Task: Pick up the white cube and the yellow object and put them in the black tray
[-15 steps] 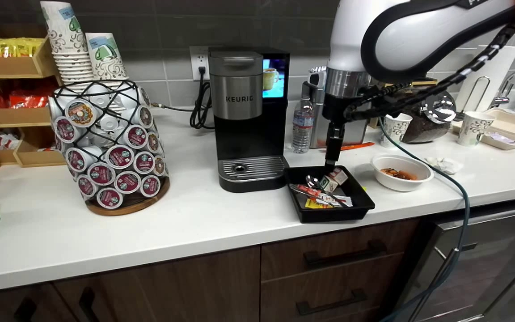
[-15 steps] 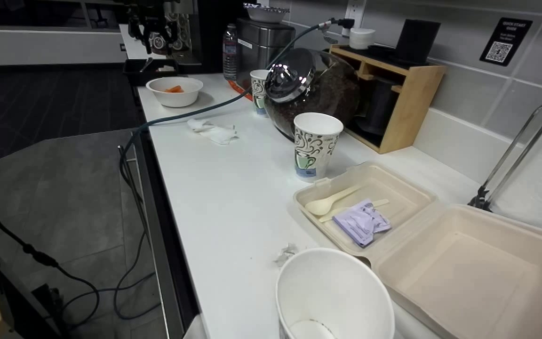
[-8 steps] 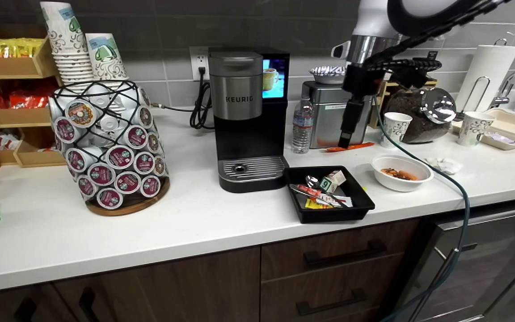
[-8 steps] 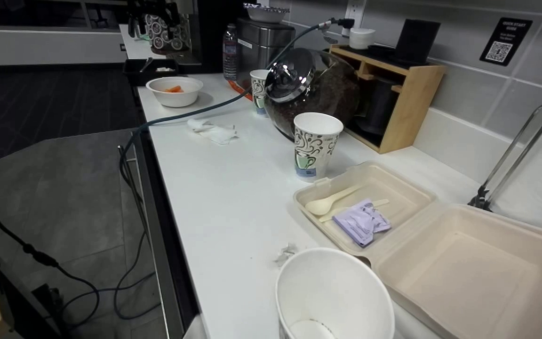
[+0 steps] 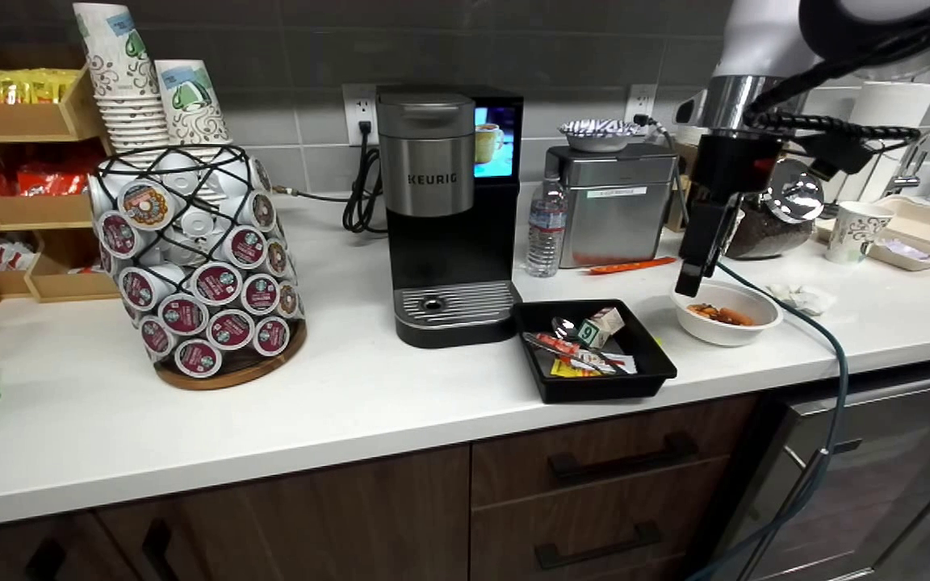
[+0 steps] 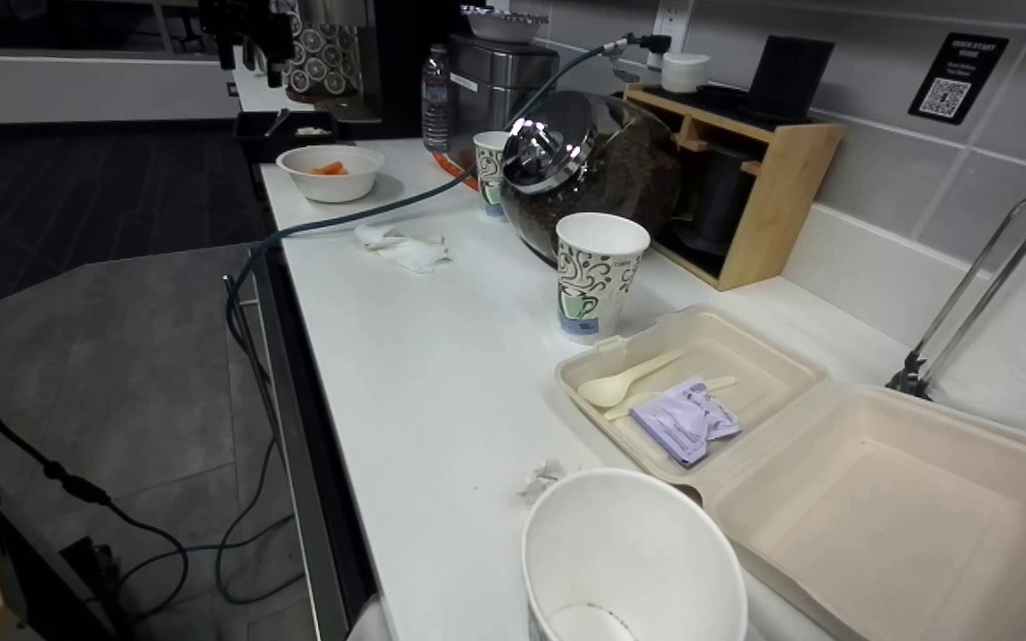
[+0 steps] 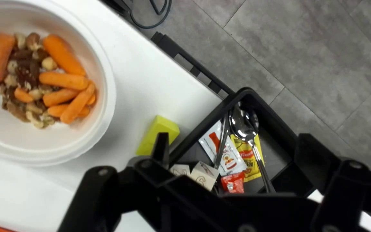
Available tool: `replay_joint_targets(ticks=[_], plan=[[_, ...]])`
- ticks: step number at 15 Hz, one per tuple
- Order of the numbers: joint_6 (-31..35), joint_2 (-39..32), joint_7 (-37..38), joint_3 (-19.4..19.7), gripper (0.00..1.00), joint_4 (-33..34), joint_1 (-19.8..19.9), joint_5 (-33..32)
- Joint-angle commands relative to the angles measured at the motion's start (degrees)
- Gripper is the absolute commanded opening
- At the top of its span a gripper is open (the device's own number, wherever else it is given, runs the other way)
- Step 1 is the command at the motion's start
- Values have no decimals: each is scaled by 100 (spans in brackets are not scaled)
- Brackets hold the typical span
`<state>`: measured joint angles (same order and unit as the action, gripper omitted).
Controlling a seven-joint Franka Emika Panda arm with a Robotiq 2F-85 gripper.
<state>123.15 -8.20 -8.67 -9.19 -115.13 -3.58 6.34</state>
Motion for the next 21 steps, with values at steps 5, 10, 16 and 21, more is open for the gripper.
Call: replay_joint_targets(ticks=[5,10,16,21], plan=[[2203,149,2055,106,100,-1575,-287,160],[3010,21,2209,261,100,-2017,-263,-154],[3151,-138,1142,363,100,-2016,-133,-436],[3691,-446,823,325,100,-1841,-175,-477]])
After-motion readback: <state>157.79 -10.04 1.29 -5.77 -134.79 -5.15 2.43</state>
